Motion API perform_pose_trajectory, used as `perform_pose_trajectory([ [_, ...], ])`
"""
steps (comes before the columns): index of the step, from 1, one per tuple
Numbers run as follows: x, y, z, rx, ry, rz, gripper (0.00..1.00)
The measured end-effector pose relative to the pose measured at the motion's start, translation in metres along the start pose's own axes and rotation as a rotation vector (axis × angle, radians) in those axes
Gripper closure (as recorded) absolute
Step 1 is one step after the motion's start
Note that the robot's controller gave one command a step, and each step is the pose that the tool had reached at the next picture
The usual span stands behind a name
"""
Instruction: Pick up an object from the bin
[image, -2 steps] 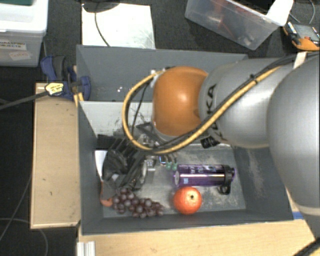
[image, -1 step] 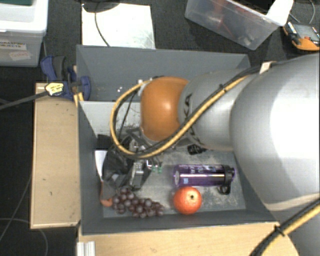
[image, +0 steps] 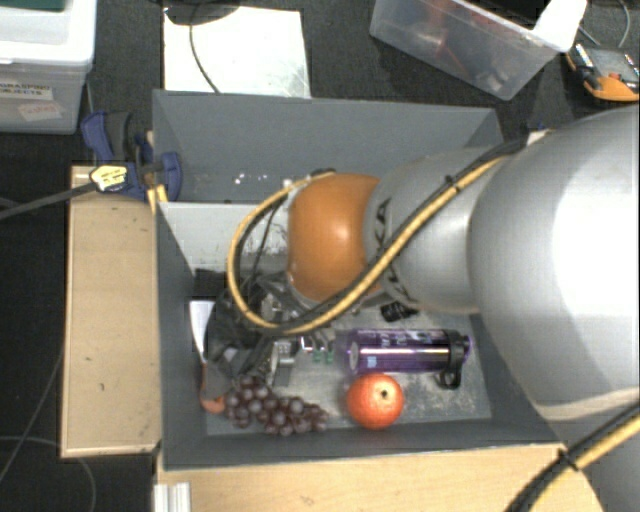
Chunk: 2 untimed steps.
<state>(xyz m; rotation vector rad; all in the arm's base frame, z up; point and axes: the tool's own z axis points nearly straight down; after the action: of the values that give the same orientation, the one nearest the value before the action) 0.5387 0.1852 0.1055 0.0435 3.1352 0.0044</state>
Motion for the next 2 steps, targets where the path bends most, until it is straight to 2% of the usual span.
perform_pose_trajectory([
  [1,-0.043,0.009,0.033,-0.001,0.003,-0.148,0.0],
  [2,-0.026,0.004,0.031,-0.005,-0.018,-0.233,0.0],
])
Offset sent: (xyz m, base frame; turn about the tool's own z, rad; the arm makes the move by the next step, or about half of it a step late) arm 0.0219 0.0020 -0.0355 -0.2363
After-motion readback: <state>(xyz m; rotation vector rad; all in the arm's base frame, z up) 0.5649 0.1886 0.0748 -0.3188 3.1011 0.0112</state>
